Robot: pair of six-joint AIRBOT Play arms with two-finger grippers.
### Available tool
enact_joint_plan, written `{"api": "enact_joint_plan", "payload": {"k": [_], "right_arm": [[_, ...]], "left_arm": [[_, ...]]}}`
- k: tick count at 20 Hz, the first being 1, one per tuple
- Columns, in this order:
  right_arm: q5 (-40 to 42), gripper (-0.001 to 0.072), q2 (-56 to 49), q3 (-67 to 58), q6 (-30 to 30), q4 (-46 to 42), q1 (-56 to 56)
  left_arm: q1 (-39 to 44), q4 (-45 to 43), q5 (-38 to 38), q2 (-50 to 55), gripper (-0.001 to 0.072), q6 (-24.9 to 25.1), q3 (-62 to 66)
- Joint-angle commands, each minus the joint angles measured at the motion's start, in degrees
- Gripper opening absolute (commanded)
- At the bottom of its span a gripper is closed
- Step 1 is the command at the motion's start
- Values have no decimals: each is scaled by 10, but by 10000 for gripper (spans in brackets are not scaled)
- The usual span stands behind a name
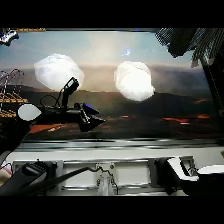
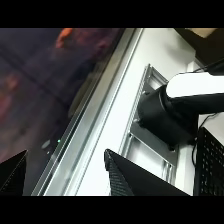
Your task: Fold the clothes and pants, and hang the long-sleeved shirts on hangers.
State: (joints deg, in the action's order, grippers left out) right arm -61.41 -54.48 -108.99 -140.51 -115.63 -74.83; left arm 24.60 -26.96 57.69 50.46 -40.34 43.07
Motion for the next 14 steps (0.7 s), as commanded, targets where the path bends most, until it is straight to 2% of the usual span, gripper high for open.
{"api": "enact_joint_plan", "payload": {"k": [1, 7, 10, 14], "right_arm": [[16, 33, -9, 0, -26, 28, -43], [43, 33, -31, 0, -23, 89, -107], [69, 33, -38, 0, 12, 119, -123], [75, 33, -46, 0, 22, 136, -127]], "left_arm": [[0, -1, 1, 0, 491, -4, 0], [0, -1, 2, 0, 491, -9, 0], [0, -1, 2, 0, 491, -9, 0], [0, -1, 2, 0, 491, -24, 0]]}}
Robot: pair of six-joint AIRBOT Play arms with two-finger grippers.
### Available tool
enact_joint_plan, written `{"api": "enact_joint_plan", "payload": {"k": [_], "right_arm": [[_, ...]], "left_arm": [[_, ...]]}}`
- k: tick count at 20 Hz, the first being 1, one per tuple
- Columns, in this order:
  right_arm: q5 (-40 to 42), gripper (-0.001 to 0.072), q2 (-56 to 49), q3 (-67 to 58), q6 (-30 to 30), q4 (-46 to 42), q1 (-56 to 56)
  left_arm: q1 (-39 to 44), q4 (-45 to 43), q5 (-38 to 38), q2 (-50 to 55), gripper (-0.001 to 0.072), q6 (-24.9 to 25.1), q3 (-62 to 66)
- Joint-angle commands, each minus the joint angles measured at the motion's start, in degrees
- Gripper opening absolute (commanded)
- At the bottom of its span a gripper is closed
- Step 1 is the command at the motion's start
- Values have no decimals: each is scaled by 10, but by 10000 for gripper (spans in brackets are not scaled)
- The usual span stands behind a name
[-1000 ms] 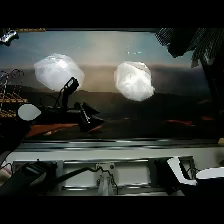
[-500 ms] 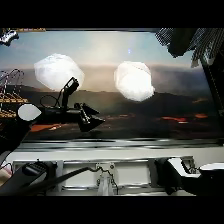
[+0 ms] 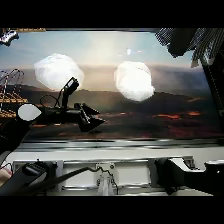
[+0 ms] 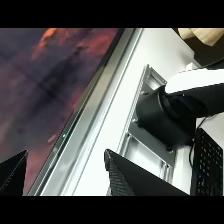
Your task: Fold the clothes and pants, and hang the long-sleeved shirts on hangers.
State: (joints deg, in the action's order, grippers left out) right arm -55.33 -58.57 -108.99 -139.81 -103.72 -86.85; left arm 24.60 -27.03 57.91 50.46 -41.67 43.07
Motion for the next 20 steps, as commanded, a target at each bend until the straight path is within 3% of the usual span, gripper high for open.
{"api": "enact_joint_plan", "payload": {"k": [1, 6, 7, 8, 9, 10, 13, 15, 20], "right_arm": [[16, 33, -7, -1, 16, 19, -7], [27, 37, -8, 0, 60, 30, -7], [33, 97, -6, 0, 60, 29, -7], [43, 276, -3, -1, 60, 29, -7], [54, 402, 0, 0, 60, 29, -7], [64, 441, 4, -1, 61, 27, -7], [90, 457, 23, 0, 102, 26, -7], [122, 512, 40, 0, 103, 40, -6], [168, 518, 92, 0, 105, 88, -6]], "left_arm": [[0, 0, 0, 0, 491, -13, 0], [0, 0, 0, 0, 491, -12, 0], [0, 0, 0, 0, 491, -12, 0], [0, 0, 0, 0, 491, -12, 0], [0, 0, 1, 0, 491, -12, 0], [0, 0, 2, 0, 491, -12, 0], [0, 0, 2, 0, 492, -12, 0], [0, 0, 2, 0, 491, -12, 0], [0, 0, 2, 0, 491, -12, 0]]}}
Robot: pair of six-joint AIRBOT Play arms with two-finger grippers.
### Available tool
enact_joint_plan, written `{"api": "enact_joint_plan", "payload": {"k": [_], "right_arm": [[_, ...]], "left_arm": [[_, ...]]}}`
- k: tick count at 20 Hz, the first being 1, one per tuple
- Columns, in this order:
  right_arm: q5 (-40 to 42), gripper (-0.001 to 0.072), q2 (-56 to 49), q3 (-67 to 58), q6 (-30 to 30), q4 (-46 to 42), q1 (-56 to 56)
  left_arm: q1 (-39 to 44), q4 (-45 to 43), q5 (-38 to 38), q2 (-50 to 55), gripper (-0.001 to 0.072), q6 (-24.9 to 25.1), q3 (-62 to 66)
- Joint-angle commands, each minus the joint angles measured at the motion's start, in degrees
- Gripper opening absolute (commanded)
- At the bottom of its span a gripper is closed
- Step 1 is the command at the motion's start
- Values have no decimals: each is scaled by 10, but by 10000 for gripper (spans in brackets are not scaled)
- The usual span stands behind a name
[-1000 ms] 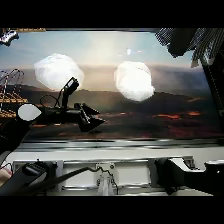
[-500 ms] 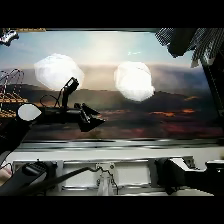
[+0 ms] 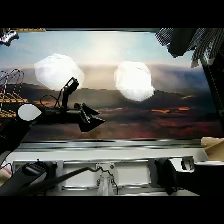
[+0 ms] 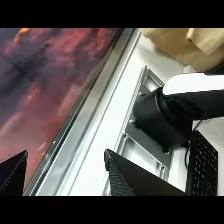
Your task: Fold the clothes and pants, and hang the long-sleeved shirts on hangers.
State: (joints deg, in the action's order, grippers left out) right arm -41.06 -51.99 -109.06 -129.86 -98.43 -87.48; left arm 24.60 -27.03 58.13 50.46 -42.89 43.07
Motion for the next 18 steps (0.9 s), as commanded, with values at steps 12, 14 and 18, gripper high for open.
{"api": "enact_joint_plan", "payload": {"k": [12, 14, 18], "right_arm": [[-325, 451, -36, 26, 561, 732, 284], [-363, 450, -50, 83, 562, 634, 424], [-261, 439, -52, 249, 580, 464, 712]], "left_arm": [[-4, -165, -207, -20, 491, -99, 157], [-4, -226, -233, -20, 491, -103, 208], [-4, -286, -244, -23, 491, -103, 241]]}}
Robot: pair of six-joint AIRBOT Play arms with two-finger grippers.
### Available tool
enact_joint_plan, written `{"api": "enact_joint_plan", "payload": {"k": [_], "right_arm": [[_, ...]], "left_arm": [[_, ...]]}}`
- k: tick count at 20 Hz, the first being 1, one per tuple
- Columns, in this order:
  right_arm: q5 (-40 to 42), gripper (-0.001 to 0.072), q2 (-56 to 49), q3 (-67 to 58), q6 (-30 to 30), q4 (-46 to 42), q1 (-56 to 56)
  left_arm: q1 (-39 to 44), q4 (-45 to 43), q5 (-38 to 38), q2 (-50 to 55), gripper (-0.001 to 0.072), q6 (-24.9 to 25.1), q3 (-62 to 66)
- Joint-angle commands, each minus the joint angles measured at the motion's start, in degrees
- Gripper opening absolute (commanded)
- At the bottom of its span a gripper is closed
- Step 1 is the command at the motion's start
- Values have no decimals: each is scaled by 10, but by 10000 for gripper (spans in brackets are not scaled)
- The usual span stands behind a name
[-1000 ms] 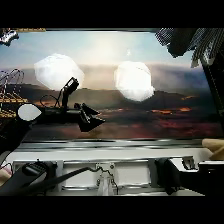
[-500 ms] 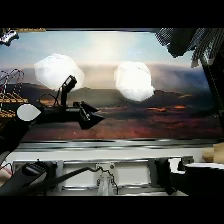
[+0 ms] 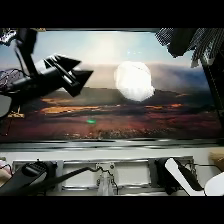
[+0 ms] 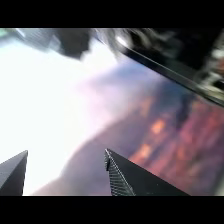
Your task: Fold the clothes and pants, and hang the long-sleeved shirts on hangers.
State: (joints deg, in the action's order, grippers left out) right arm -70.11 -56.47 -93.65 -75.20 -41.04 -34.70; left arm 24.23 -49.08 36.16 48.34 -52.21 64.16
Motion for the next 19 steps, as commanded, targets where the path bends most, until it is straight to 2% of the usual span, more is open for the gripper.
{"api": "enact_joint_plan", "payload": {"k": [1, 3, 9, 13, 19], "right_arm": [[74, 440, -7, 137, 35, -146, 250], [124, 442, -7, 192, 35, -206, 349], [125, 442, -7, 219, 35, -210, 523], [125, 442, -7, 219, 35, -210, 574], [126, 442, -7, 218, 35, -208, 579]], "left_arm": [[0, -64, -15, -2, 491, -10, 30], [0, -64, -15, 0, 492, -10, 30], [0, -64, -15, 1, 492, -10, 30], [0, -64, -15, 1, 491, -10, 30], [0, -64, -15, 1, 491, -10, 30]]}}
